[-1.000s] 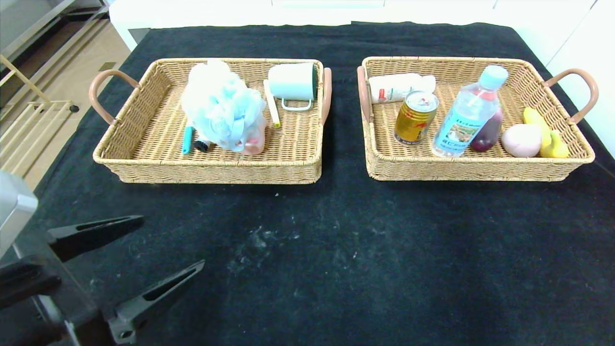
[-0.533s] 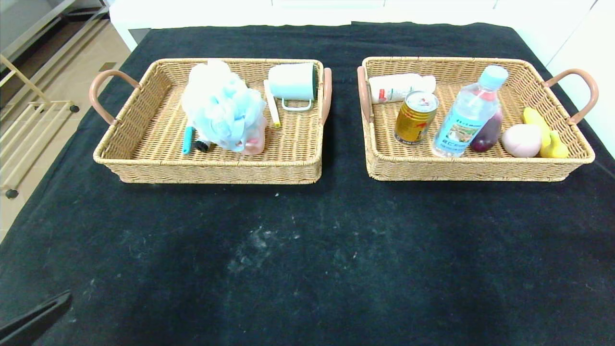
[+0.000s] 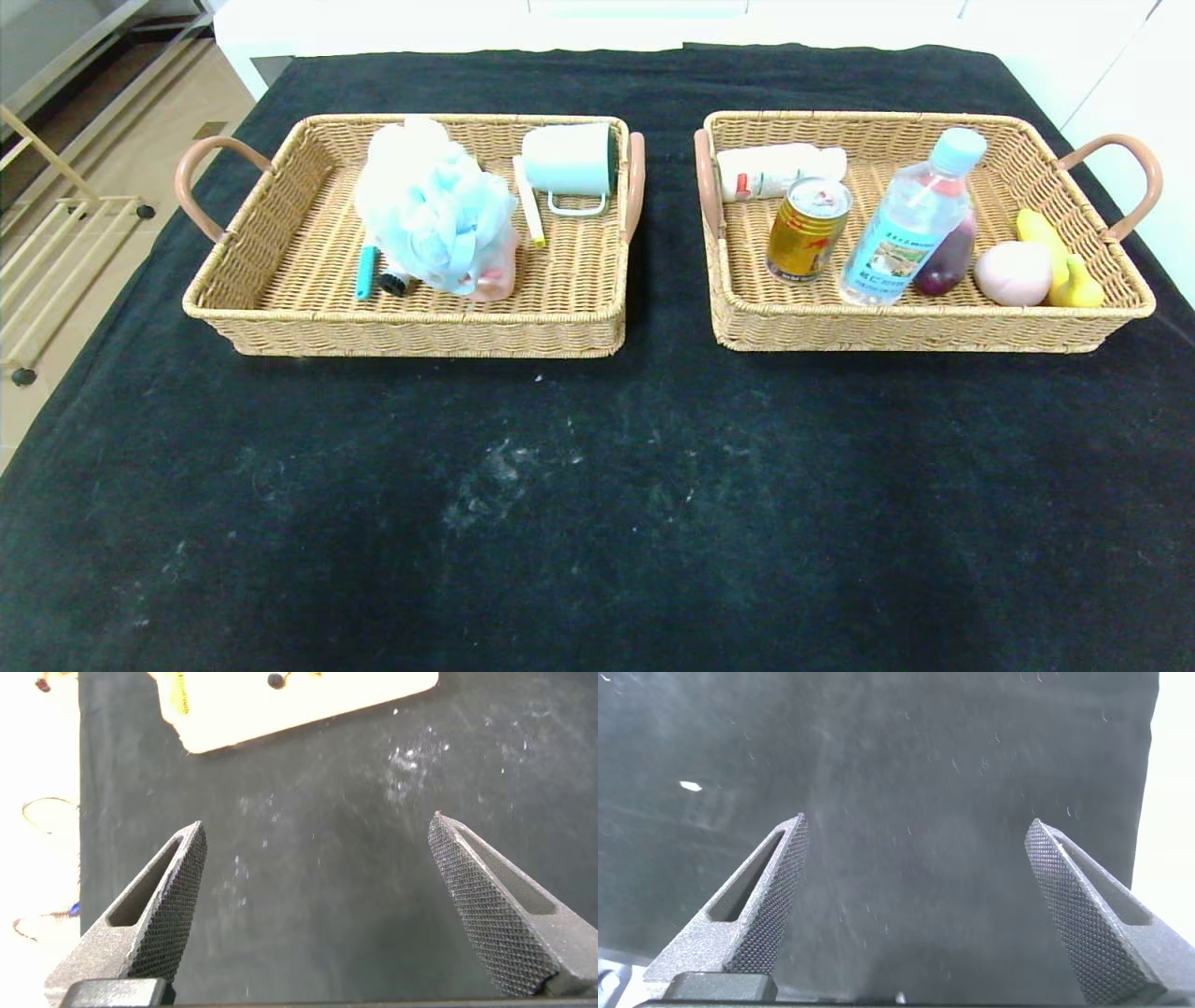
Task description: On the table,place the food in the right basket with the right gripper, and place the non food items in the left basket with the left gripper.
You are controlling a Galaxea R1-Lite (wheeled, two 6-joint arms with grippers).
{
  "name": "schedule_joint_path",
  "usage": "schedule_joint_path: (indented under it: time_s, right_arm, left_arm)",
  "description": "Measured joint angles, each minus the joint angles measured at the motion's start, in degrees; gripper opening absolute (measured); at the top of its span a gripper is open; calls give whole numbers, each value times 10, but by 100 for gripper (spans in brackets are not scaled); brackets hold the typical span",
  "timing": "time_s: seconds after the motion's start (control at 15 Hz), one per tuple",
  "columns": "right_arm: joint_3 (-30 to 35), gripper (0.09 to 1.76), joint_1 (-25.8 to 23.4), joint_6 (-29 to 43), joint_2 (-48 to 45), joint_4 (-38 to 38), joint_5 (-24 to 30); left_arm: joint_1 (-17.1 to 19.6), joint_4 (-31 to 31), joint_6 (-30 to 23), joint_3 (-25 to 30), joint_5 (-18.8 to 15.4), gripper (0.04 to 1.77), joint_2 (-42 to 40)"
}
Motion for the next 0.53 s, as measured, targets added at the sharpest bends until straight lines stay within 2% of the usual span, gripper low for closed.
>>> schedule_joint_path:
  time_s: [0.2,0.4,0.53]
  right_arm:
    - [32,170,-63,-5,-47,9,30]
    - [72,170,-131,-27,-93,17,93]
    - [108,170,-143,-33,-127,10,102]
  left_arm:
    - [17,68,1,-16,-31,172,-39]
    - [21,75,6,-1,-41,172,-74]
    - [25,73,6,25,-64,172,-107]
